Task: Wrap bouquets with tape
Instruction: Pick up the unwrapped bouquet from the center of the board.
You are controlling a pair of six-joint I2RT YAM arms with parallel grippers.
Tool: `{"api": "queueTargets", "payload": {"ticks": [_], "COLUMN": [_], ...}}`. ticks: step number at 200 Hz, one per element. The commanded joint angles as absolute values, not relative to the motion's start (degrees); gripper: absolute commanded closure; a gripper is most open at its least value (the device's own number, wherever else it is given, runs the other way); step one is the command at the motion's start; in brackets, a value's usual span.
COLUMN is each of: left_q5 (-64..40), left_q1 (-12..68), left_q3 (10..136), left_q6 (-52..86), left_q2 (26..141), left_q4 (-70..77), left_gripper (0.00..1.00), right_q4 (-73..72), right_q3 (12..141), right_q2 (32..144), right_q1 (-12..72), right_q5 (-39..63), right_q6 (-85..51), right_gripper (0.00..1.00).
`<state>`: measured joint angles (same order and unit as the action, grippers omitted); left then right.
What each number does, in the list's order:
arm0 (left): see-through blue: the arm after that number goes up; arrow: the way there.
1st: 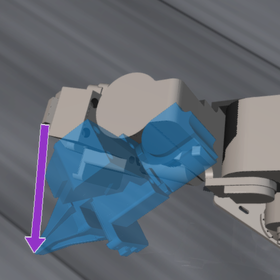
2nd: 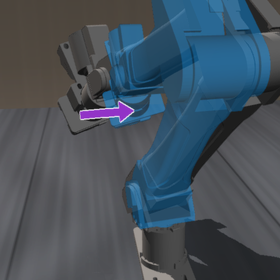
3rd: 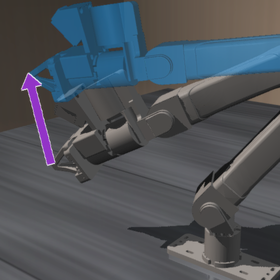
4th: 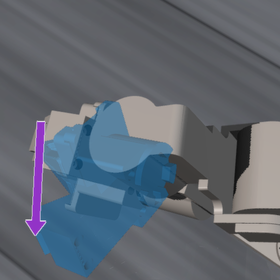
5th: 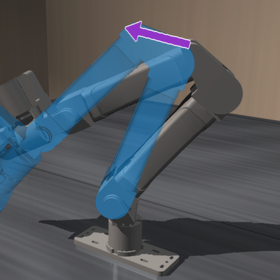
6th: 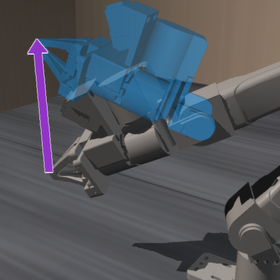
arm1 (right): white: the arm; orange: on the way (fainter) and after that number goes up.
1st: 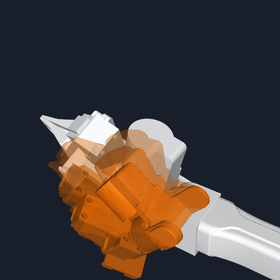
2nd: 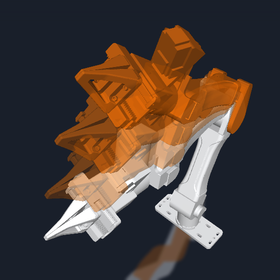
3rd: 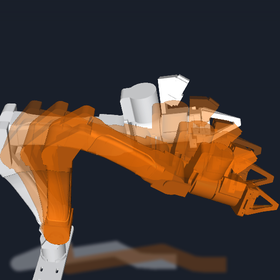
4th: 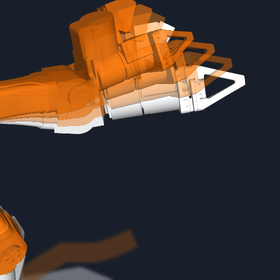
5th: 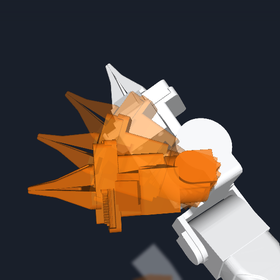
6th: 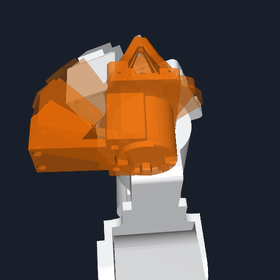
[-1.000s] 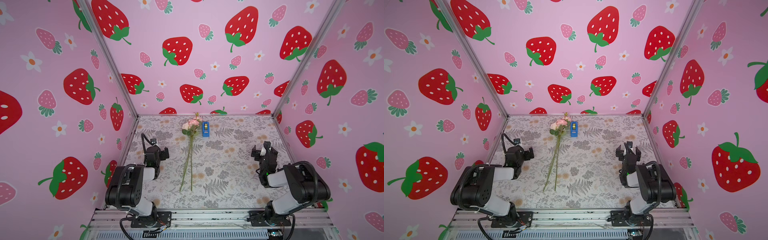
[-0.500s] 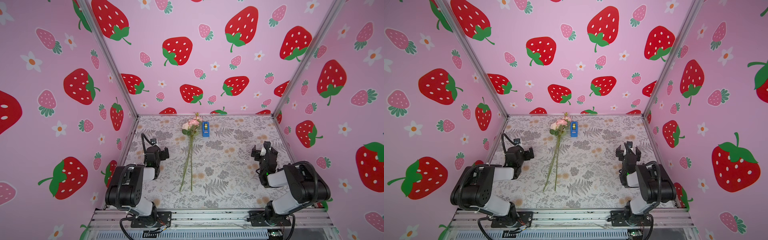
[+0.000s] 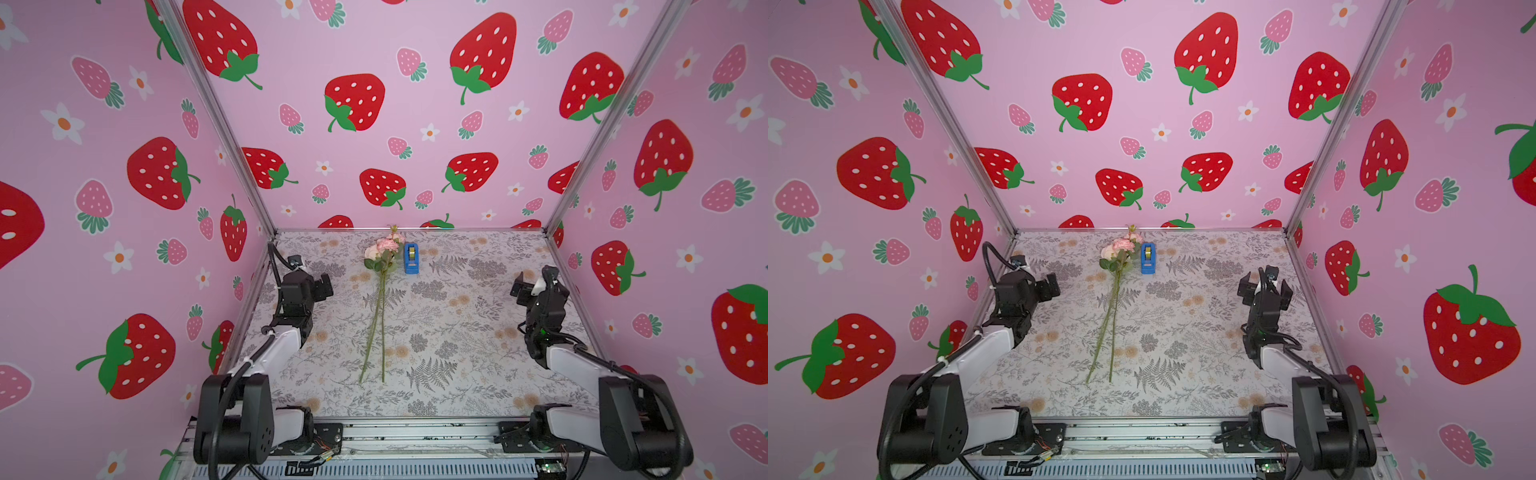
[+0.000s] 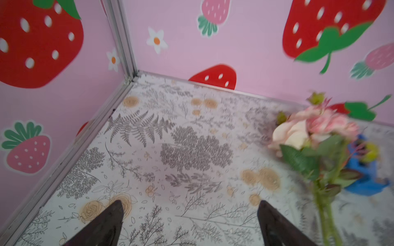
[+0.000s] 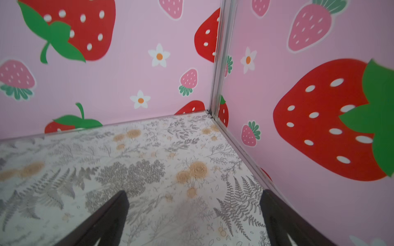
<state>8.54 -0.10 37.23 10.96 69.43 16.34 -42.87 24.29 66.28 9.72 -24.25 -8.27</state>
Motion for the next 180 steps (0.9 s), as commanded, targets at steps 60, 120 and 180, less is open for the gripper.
{"api": "queueTargets", "payload": {"ticks": [60, 120, 180], "left_q5": [-10.7, 4.0, 4.5], "left_q1": [10.3, 28.0, 27.3], "left_q3": [45.7, 64.9, 81.9], "left_q6": [13.5, 5.6, 12.2], "left_q2": [56.0, 79.4, 102.0], "left_q4": [-19.0, -44.0, -47.5], "left_gripper": [0.03, 0.04, 0.08], "right_q4": [-4.1, 4.8, -1.4], "right_q3": [31.0, 36.3, 38.5], "right_q2": [44.7, 44.4, 51.8], "right_q1": [9.8, 9.8, 9.9], "right_q5": [-7.6, -1.2, 0.0], "right_q6": [-24.5, -29.1, -30.3], "right_gripper": [0.00, 0.00, 0.00]}}
